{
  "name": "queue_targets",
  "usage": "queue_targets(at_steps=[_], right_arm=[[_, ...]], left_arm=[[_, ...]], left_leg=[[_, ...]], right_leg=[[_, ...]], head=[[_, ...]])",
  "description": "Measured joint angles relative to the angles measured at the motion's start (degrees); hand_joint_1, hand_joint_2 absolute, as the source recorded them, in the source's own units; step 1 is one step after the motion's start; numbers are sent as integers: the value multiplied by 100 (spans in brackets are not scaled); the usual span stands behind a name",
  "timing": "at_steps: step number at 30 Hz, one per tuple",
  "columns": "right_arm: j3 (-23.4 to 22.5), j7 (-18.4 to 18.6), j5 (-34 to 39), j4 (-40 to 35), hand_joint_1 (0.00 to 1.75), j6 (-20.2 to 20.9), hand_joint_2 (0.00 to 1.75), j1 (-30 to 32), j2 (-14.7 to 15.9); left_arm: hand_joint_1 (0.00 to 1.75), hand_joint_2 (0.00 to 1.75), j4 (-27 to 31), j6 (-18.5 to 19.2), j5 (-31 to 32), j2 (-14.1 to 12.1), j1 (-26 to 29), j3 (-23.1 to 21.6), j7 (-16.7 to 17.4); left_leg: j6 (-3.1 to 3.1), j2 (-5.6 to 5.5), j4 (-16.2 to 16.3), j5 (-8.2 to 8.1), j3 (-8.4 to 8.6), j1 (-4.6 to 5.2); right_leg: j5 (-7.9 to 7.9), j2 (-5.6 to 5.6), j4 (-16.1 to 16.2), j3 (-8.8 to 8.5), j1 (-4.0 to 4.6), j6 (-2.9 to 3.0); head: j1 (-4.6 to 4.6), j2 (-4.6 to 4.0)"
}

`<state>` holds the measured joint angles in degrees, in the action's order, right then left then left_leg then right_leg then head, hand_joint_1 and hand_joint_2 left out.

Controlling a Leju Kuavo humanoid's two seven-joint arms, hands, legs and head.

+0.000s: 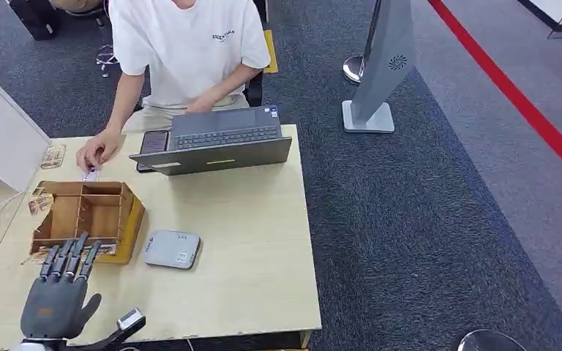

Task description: Pass the card to the sensor for recognition and then transmit it.

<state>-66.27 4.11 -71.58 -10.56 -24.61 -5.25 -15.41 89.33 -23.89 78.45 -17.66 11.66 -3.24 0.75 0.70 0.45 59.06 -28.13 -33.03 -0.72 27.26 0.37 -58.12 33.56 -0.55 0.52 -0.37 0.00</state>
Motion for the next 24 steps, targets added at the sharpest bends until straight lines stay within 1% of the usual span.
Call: queue_targets(at_steps=[3, 7, 17, 24], right_arm=[[37, 2, -4, 0, 0, 4, 175, -1, 0], [87, 2, -20, 0, 0, 20, 175, 1, 0], [120, 11, -55, 0, 0, 59, 175, 1, 0], [155, 11, -61, 0, 0, 61, 175, 0, 0]], left_arm=[[0, 175, -11, -15, 2, 13, 18, 160, -70], [0, 175, -24, -20, 24, 30, 25, 252, -70], [0, 175, -173, -100, 205, 170, -75, 272, -164], [0, 175, -515, -223, 326, 286, -335, 278, -140]], left_leg=[[0, -3, 0, 0, -1, 0], [0, -4, 0, 0, -1, 0], [-1, -6, 0, 1, 0, 0], [-1, -8, 0, 1, 0, 0]], right_leg=[[0, -3, 0, 0, 0, 0], [0, -3, 0, -1, 0, 0], [0, -5, 0, -1, 0, 0], [0, -7, 0, -1, 0, 0]], head=[[0, 0], [0, 0], [0, 0], [0, 0]])
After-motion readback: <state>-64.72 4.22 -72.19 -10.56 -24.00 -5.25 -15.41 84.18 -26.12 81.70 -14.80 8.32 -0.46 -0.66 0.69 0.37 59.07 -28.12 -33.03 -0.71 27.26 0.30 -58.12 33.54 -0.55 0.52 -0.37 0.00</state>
